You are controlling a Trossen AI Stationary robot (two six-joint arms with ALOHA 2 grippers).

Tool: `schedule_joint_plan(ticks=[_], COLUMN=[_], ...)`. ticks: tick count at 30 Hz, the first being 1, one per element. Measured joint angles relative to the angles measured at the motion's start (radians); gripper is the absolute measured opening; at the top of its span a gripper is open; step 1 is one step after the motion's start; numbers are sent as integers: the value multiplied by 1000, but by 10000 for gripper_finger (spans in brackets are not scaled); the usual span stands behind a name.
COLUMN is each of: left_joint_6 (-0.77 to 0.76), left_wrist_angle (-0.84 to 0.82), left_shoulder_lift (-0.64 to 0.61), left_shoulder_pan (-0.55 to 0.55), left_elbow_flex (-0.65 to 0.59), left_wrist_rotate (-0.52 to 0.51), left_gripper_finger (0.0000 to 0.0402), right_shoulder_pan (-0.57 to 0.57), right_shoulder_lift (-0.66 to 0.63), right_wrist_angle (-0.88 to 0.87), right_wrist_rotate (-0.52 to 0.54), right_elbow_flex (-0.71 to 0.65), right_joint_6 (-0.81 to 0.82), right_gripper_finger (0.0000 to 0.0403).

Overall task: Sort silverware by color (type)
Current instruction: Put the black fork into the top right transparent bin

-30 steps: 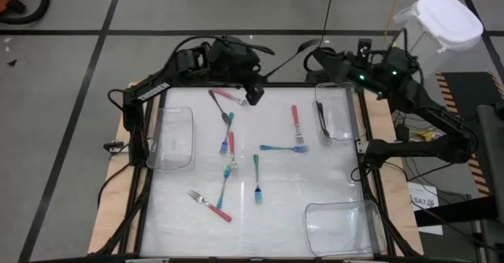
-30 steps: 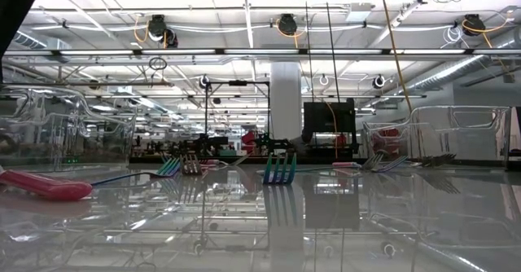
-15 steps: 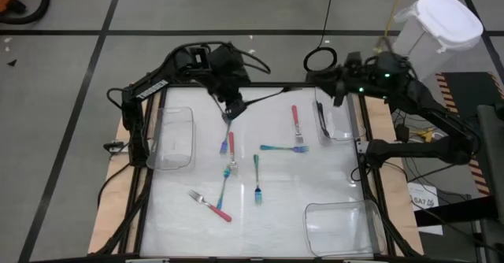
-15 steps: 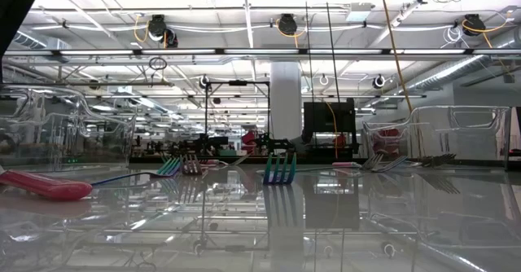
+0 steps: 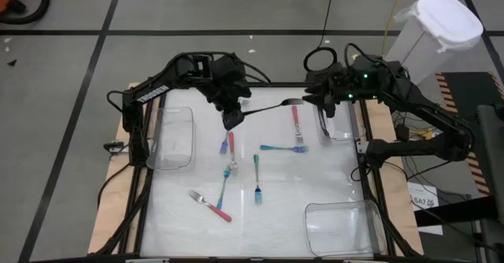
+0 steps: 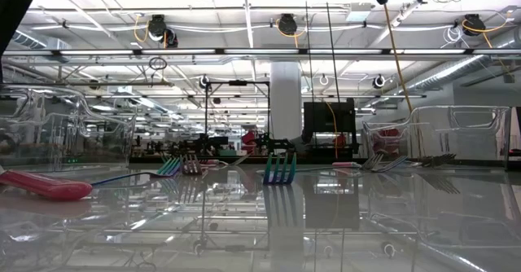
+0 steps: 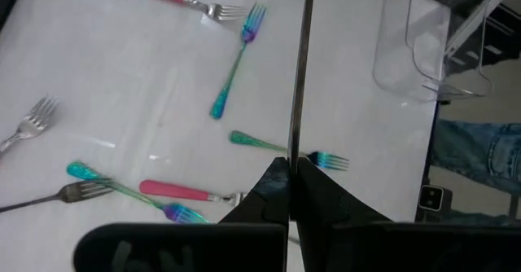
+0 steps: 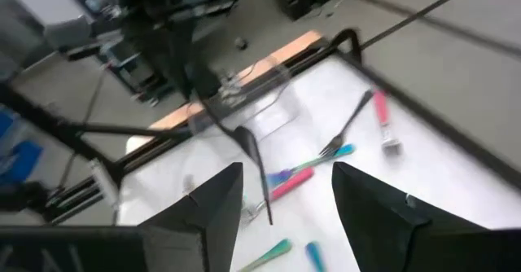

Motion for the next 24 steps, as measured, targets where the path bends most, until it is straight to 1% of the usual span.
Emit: schedule_joint_plan(ticks=[3, 6, 10, 14, 19, 21, 24], left_joint_6=[0, -1, -1, -1, -2, -2, -5], left_wrist_angle=[0, 0, 0, 1, 4, 4, 4], left_shoulder_lift=[0, 0, 0, 0, 0, 0, 1], left_shoulder_pan=[-12, -19, -19, -19, -19, -19, -19], left_elbow_flex=[0, 0, 0, 0, 0, 0, 0], left_wrist_rotate=[-2, -6, -6, -9, -9, -9, -10], left_gripper_finger=[3, 3, 3, 3, 3, 3, 3], right_shoulder_pan=[0, 0, 0, 0, 0, 0, 0], right_shoulder_lift=[16, 27, 44, 63, 78, 79, 79], right_wrist_angle=[-11, -16, -16, -17, 5, 20, 26], right_wrist_rotate=[-41, -56, -130, -156, -156, -156, -156], right_elbow_flex=[0, 0, 0, 0, 0, 0, 0], right_joint_6=[0, 8, 8, 8, 3, 2, -5], right_gripper_finger=[187, 187, 187, 172, 119, 90, 36])
